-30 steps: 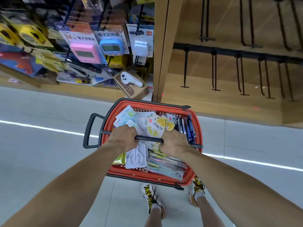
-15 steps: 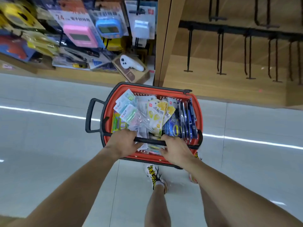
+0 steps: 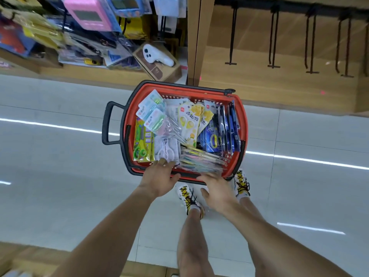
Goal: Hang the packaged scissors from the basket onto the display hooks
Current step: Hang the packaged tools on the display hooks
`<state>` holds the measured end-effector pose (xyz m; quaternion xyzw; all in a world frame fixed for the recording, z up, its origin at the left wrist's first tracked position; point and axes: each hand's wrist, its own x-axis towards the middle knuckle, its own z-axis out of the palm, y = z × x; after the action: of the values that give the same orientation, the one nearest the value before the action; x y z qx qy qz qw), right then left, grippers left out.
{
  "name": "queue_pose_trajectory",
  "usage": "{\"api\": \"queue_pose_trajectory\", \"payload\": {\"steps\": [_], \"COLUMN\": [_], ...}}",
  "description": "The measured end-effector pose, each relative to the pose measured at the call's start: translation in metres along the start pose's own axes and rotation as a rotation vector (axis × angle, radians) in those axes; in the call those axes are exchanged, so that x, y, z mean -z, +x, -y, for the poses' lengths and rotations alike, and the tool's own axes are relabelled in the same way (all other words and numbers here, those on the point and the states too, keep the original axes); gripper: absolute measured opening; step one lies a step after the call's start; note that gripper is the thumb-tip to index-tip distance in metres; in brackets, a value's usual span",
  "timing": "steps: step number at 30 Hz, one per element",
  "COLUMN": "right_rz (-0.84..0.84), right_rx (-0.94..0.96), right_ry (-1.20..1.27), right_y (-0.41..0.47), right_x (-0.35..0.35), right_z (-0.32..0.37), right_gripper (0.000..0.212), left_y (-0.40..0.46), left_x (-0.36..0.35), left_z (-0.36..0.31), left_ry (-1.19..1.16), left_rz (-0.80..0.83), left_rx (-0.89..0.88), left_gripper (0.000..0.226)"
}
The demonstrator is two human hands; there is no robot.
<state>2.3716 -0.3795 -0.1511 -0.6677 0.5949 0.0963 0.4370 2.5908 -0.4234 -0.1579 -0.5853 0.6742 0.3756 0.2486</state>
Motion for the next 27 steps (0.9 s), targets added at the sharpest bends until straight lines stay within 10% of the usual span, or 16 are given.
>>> {"api": "queue_pose_trajectory", "payload": {"steps": [6,10,19,27], "right_rz": [-0.397,-0.574,-0.102,-0.02], "right_rx": [-0.024,0.001,0.058,0.065], "right_ry": [0.005,-0.023,-0.28,-0.514], "right_y": [-0.01,0.002,0.073,0.112], "right_x": [0.005,0.018,0.009,0.0], "right_z": [-0.016,-0.012,0.011,0.01], "right_gripper": [0.022,0.045,0.094,0.101], "left_y": [0.0,0.008,0.028,0.049], "left_x": [-0.009,-0.012,-0.023,-0.039], "left_z": [-0.023,-0.038,-0.047,-0.025], "left_ry": [-0.025,-0.3,-0.393,-1.101], "left_rz": [-0.016,-0.16,-0.11,-0.133], "left_rx": [0.014,0.153,0.313,0.427], "left_gripper": [0.061,0.051,0.054,0.055]}}
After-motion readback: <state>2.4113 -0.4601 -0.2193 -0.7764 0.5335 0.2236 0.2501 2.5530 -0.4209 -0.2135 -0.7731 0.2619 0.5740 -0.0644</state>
